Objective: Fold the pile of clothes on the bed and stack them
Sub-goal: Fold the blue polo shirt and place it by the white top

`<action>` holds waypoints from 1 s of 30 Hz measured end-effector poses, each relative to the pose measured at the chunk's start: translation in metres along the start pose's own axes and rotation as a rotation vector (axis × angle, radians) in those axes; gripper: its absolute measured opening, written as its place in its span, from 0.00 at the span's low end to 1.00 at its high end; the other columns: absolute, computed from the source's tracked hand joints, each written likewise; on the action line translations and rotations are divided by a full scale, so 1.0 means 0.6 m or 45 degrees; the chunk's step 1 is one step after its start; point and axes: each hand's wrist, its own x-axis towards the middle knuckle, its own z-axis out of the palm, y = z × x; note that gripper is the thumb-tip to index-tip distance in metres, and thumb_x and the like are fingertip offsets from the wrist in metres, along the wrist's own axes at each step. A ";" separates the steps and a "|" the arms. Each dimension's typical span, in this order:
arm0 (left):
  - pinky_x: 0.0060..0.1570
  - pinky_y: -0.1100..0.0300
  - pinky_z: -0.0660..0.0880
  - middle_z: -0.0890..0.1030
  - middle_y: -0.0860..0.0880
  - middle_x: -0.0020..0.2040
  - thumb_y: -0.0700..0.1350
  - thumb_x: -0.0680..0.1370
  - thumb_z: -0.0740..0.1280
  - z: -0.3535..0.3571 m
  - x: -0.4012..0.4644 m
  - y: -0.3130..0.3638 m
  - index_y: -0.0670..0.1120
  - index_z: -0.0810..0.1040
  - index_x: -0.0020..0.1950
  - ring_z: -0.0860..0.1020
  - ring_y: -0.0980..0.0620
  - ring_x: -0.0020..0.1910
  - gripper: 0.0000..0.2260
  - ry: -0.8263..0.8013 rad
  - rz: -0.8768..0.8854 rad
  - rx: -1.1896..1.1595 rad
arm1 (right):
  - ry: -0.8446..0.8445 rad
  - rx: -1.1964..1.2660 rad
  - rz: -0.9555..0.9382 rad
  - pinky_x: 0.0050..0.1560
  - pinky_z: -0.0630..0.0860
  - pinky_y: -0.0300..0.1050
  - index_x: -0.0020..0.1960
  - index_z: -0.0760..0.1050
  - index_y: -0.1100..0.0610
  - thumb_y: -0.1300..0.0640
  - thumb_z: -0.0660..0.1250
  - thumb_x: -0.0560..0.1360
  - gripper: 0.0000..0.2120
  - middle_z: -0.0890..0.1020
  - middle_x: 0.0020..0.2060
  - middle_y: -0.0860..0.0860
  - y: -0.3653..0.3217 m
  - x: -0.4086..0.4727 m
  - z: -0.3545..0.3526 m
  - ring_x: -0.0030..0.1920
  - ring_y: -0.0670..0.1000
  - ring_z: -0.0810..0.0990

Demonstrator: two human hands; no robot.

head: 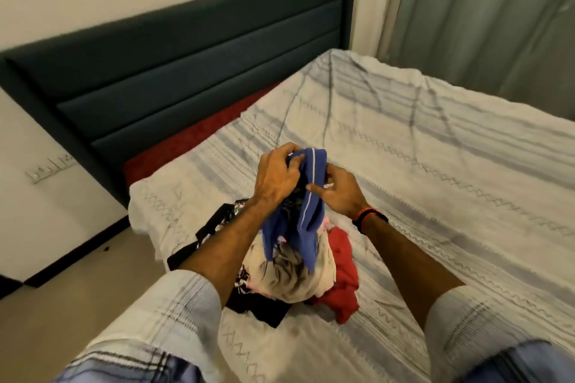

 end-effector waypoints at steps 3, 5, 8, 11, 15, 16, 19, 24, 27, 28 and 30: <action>0.40 0.58 0.72 0.79 0.52 0.34 0.46 0.78 0.67 -0.049 0.005 0.058 0.47 0.80 0.42 0.77 0.50 0.36 0.06 0.016 0.159 0.088 | 0.162 0.031 -0.036 0.42 0.73 0.48 0.56 0.79 0.60 0.58 0.68 0.78 0.09 0.83 0.45 0.55 -0.047 -0.003 -0.029 0.43 0.55 0.79; 0.35 0.61 0.65 0.75 0.53 0.30 0.47 0.77 0.69 -0.076 0.006 0.078 0.49 0.76 0.36 0.75 0.50 0.34 0.10 0.028 0.193 0.151 | 0.230 0.076 -0.075 0.40 0.72 0.47 0.54 0.79 0.58 0.58 0.65 0.80 0.07 0.82 0.43 0.53 -0.080 -0.009 -0.048 0.41 0.54 0.78; 0.31 0.65 0.63 0.77 0.52 0.30 0.50 0.75 0.72 -0.112 0.004 0.094 0.47 0.79 0.36 0.75 0.52 0.32 0.10 0.019 0.192 0.205 | 0.272 0.058 -0.147 0.37 0.68 0.43 0.44 0.75 0.53 0.58 0.63 0.81 0.07 0.78 0.36 0.49 -0.116 -0.022 -0.073 0.36 0.51 0.74; 0.29 0.58 0.69 0.80 0.48 0.29 0.54 0.73 0.73 -0.136 0.002 0.112 0.42 0.81 0.35 0.76 0.49 0.30 0.15 0.003 0.196 0.166 | 0.308 0.033 -0.177 0.35 0.63 0.43 0.36 0.67 0.50 0.57 0.65 0.80 0.15 0.72 0.30 0.47 -0.142 -0.036 -0.084 0.32 0.48 0.67; 0.27 0.60 0.66 0.73 0.50 0.24 0.54 0.74 0.73 -0.155 -0.004 0.134 0.43 0.76 0.28 0.69 0.53 0.25 0.20 0.077 0.243 0.077 | 0.262 -0.079 -0.116 0.34 0.65 0.38 0.44 0.72 0.52 0.47 0.73 0.74 0.12 0.75 0.35 0.44 -0.152 -0.062 -0.073 0.34 0.44 0.71; 0.27 0.61 0.65 0.72 0.51 0.23 0.53 0.74 0.73 -0.164 -0.007 0.141 0.43 0.76 0.28 0.68 0.54 0.25 0.19 0.085 0.258 0.050 | 0.242 -0.106 -0.091 0.35 0.66 0.36 0.49 0.74 0.53 0.46 0.75 0.72 0.15 0.77 0.39 0.44 -0.153 -0.072 -0.070 0.37 0.44 0.74; 0.29 0.63 0.67 0.75 0.53 0.25 0.53 0.74 0.73 -0.185 -0.009 0.157 0.44 0.79 0.31 0.71 0.56 0.27 0.17 0.084 0.294 -0.034 | 0.255 -0.162 0.034 0.43 0.72 0.40 0.60 0.74 0.56 0.48 0.78 0.69 0.25 0.80 0.50 0.49 -0.146 -0.088 -0.060 0.46 0.51 0.77; 0.34 0.57 0.74 0.81 0.48 0.31 0.54 0.74 0.73 -0.241 -0.005 0.165 0.45 0.83 0.35 0.79 0.51 0.33 0.14 0.178 0.310 -0.220 | 0.405 -0.181 0.268 0.44 0.74 0.44 0.54 0.81 0.60 0.50 0.78 0.69 0.19 0.85 0.48 0.56 -0.162 -0.101 -0.050 0.45 0.54 0.80; 0.34 0.63 0.73 0.81 0.53 0.33 0.54 0.75 0.72 -0.278 -0.003 0.162 0.48 0.84 0.38 0.78 0.57 0.33 0.12 0.182 0.324 -0.286 | 0.474 -0.125 0.324 0.43 0.73 0.45 0.52 0.81 0.61 0.50 0.77 0.70 0.17 0.83 0.45 0.55 -0.187 -0.103 -0.046 0.43 0.54 0.78; 0.35 0.64 0.73 0.81 0.53 0.33 0.54 0.75 0.72 -0.290 -0.001 0.159 0.48 0.84 0.39 0.78 0.58 0.34 0.11 0.184 0.326 -0.296 | 0.490 -0.100 0.356 0.44 0.73 0.45 0.52 0.80 0.61 0.50 0.76 0.71 0.17 0.82 0.45 0.54 -0.197 -0.102 -0.045 0.44 0.55 0.78; 0.35 0.65 0.73 0.81 0.53 0.34 0.54 0.76 0.72 -0.305 0.001 0.153 0.47 0.85 0.40 0.78 0.58 0.35 0.11 0.195 0.331 -0.303 | 0.511 -0.001 0.422 0.48 0.78 0.50 0.55 0.78 0.61 0.52 0.73 0.73 0.16 0.82 0.48 0.55 -0.213 -0.100 -0.047 0.48 0.57 0.80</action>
